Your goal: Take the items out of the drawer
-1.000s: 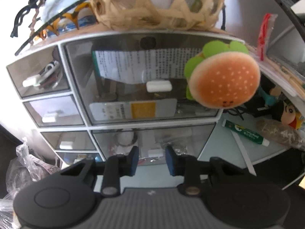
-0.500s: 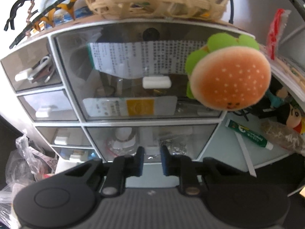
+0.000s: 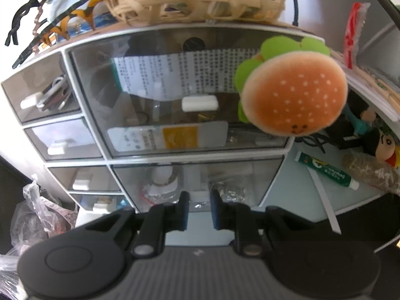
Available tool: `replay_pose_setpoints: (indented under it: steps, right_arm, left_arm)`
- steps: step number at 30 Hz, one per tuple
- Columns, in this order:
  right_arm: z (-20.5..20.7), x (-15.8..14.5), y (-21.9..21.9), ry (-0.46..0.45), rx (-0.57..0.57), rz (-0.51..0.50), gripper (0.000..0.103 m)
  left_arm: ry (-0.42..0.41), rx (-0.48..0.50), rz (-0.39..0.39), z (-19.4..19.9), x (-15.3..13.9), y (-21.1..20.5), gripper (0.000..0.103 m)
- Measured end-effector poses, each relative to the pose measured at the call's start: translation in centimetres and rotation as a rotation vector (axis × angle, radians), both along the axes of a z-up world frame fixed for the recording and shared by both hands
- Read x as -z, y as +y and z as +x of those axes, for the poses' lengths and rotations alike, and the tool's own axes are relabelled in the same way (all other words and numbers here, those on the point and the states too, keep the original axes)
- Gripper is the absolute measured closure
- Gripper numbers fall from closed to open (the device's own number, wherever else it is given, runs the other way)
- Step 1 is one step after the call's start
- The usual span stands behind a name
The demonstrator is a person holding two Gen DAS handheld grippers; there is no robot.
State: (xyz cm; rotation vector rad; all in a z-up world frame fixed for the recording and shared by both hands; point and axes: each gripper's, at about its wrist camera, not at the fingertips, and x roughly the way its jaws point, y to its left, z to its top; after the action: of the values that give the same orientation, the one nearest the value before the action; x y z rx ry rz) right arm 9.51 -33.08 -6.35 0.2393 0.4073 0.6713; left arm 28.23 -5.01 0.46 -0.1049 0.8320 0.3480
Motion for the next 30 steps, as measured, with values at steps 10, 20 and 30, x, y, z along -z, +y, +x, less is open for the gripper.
replay_pose_setpoints:
  steps: [10,20,30]
  right_arm:
    - [0.1,0.1,0.2,0.009,-0.015,-0.009,0.005]
    - [0.3,0.1,0.4,0.006,-0.01,-0.018,0.005]
    - [-0.1,0.0,0.3,0.001,-0.006,-0.022,0.005]
  left_arm:
    - [0.01,0.014,-0.003,-1.2,-0.6,0.2,0.084]
    - [0.019,0.027,-0.006,-1.7,-0.5,0.5,0.084]
    - [0.024,0.033,-0.003,-0.3,-1.4,0.6,0.084]
